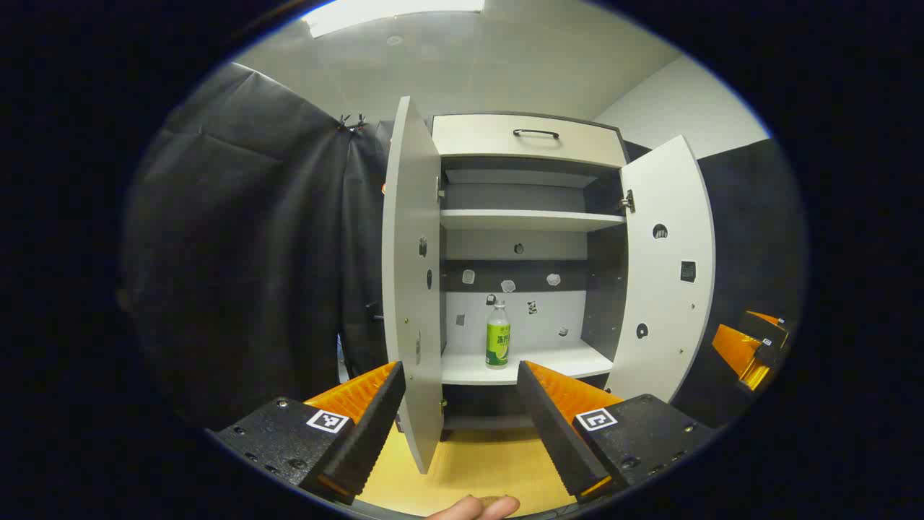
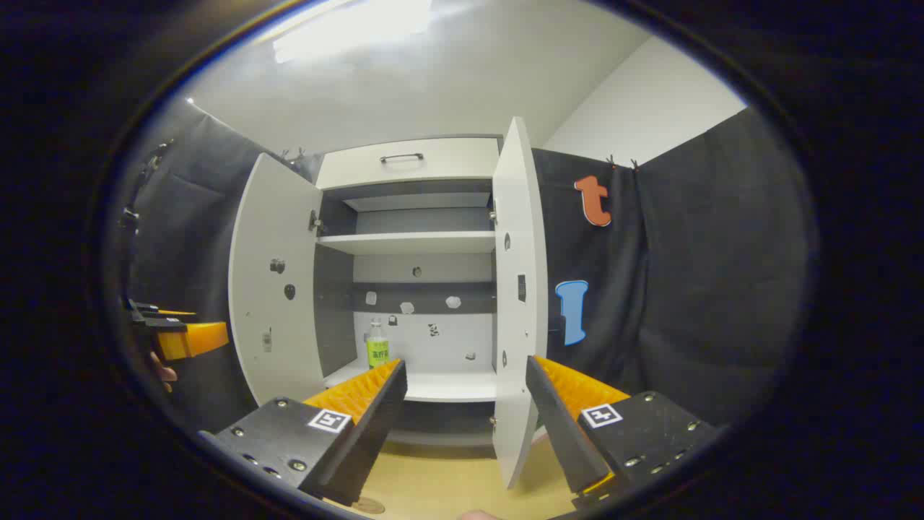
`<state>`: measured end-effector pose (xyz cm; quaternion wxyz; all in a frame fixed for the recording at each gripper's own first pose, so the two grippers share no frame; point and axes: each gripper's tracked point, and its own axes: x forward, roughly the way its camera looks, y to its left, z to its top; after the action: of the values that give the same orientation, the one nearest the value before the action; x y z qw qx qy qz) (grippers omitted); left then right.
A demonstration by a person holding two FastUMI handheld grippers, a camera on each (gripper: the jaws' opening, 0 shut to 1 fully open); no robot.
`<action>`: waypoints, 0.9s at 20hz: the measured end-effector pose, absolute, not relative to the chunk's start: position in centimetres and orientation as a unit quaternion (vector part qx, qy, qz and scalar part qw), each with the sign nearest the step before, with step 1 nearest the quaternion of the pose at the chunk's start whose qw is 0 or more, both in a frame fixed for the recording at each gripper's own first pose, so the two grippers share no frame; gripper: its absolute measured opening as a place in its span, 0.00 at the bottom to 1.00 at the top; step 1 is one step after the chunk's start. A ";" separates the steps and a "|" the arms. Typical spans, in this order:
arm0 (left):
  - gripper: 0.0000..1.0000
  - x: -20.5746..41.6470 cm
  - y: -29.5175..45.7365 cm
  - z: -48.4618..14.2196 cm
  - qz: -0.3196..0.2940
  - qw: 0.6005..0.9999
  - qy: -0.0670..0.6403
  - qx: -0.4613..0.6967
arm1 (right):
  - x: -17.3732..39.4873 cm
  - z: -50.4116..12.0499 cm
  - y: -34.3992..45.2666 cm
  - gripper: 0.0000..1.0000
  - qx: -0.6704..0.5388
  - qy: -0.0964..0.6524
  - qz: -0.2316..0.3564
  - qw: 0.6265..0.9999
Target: Grasp the bottle in the cabinet with the left hand and place it on the coaster, then close the right door with the right hand and the left door with the left hand.
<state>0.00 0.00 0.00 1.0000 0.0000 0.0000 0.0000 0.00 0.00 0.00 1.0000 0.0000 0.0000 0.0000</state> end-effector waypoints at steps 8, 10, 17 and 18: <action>0.98 5.1 -1.7 1.5 -0.033 0.999 -0.012 -0.004 | 3.2 1.3 2.1 1.00 0.028 -0.015 0.013 0.999; 0.98 6.9 -2.5 2.4 -0.050 0.999 -0.022 -0.007 | 4.4 2.0 2.5 1.00 0.036 -0.023 0.012 0.999; 0.99 14.1 -4.2 2.0 -0.080 0.996 -0.025 -0.014 | 8.8 0.8 3.6 1.00 0.007 -0.031 0.005 0.999; 0.98 15.2 -4.2 1.5 -0.080 0.996 -0.024 -0.013 | 9.4 0.5 3.8 1.00 0.005 -0.030 0.007 1.000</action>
<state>15.16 -4.20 1.50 0.9964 -0.0131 -0.0239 -0.0801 9.39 3.85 0.49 0.9995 0.0046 -0.0302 0.0070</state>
